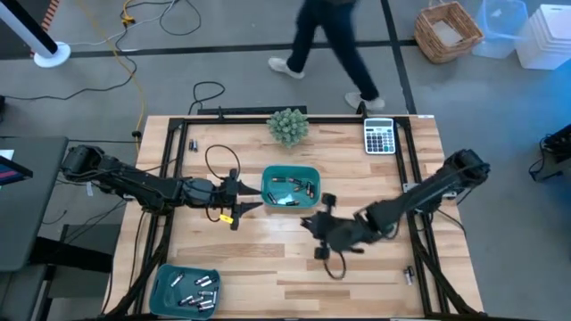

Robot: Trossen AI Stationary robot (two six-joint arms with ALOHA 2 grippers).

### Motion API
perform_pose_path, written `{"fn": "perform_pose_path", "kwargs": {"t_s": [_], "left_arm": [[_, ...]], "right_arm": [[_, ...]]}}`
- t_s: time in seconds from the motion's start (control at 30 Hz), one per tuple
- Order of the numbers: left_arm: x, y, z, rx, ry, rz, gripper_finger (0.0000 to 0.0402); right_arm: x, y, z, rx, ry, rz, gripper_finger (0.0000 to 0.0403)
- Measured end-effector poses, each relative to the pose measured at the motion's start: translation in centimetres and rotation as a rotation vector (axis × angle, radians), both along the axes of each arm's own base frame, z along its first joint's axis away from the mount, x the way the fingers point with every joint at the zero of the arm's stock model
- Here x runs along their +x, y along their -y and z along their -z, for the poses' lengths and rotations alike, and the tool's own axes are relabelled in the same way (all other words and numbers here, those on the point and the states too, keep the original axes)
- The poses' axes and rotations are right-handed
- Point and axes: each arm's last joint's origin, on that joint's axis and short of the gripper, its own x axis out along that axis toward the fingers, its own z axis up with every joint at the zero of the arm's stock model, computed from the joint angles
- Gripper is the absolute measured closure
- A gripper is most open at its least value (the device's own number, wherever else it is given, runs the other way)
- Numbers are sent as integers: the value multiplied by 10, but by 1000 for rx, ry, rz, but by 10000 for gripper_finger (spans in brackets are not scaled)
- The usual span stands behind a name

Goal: Sort batteries
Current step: Put the black battery into the green bin

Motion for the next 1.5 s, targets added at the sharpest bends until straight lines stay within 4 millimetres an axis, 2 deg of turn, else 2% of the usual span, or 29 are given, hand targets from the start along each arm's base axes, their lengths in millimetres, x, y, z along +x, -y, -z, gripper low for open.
{"fn": "perform_pose_path", "kwargs": {"t_s": [0.2, 0.33, 0.53, 0.77, 0.87, 1.1, 1.2, 1.4, 1.5], "left_arm": [[-6, -2, -9, 6, 39, -12, 246], [-14, -4, -17, 18, 58, -44, 246], [-24, -8, -20, 4, 20, -123, 246], [-26, -9, -19, 0, 11, -145, 246], [-26, -9, -19, 6, 9, -154, 246], [-26, -12, -19, -7, 11, -177, 246], [-26, -12, -19, -9, 12, -178, 246], [-26, -12, -19, -6, 9, -178, 246], [-26, -12, -17, -2, -10, -178, 246]], "right_arm": [[23, 43, -5, -44, -1, -83, 343], [34, 74, -1, -18, 69, -136, 343], [37, 118, 11, 9, 114, -101, 343], [29, 151, 30, 55, 99, -58, 343], [28, 160, 35, 94, 87, -54, 342], [29, 168, 39, 105, 80, -36, 332], [28, 171, 39, 106, 80, -28, 302], [29, 172, 38, 109, 92, -32, 216], [30, 172, 36, 107, 106, -33, 189]]}}
